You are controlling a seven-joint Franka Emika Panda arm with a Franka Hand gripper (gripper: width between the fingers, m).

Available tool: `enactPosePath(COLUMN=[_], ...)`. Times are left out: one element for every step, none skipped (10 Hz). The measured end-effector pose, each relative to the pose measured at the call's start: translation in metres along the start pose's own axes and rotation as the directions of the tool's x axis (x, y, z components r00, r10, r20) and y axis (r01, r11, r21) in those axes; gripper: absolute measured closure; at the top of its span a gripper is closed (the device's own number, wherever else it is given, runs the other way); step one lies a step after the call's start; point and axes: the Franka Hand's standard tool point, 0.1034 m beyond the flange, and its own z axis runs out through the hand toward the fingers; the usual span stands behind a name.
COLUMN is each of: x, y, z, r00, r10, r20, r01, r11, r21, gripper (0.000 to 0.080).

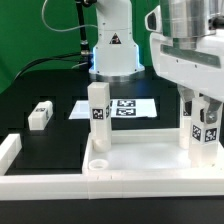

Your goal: Assemble desk

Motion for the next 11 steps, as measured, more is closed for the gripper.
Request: enactPosePath(x=[0.0005,0.0001,-0.0006,-0.0015,-0.0016,-0.0003,0.0000,0.0011,0.0019,0.0018,0.0015], y=[0.0017,0.0046,0.0055,0.0064,0.0073,0.0083,0.0089,0.0091,0.0093,0.0097,0.0097], z=[-0.0002,-0.0001,0.0001,0.0001,0.0001,-0.0001,-0.0003,-0.0010,-0.0009,-0.0001,0.0000], r00=[0.985,0.938,0.915,0.867,0.834,0.814,0.803,0.796,0.806,0.808,0.811], r10=[0.174,0.344,0.401,0.495,0.548,0.578,0.593,0.604,0.591,0.588,0.584], r20=[0.018,0.040,0.048,0.059,0.062,0.060,0.055,0.042,0.041,0.041,0.040], r01=[-0.174,-0.346,-0.403,-0.498,-0.551,-0.581,-0.595,-0.606,-0.592,-0.589,-0.585], r11=[0.985,0.937,0.914,0.866,0.832,0.811,0.801,0.793,0.803,0.806,0.808], r21=[0.014,0.040,0.048,0.054,0.067,0.069,0.066,0.062,0.065,0.064,0.064], gripper=[0.0505,0.0505,0.0505,0.0504,0.0499,0.0499,0.0495,0.0495,0.0494,0.0381,0.0381])
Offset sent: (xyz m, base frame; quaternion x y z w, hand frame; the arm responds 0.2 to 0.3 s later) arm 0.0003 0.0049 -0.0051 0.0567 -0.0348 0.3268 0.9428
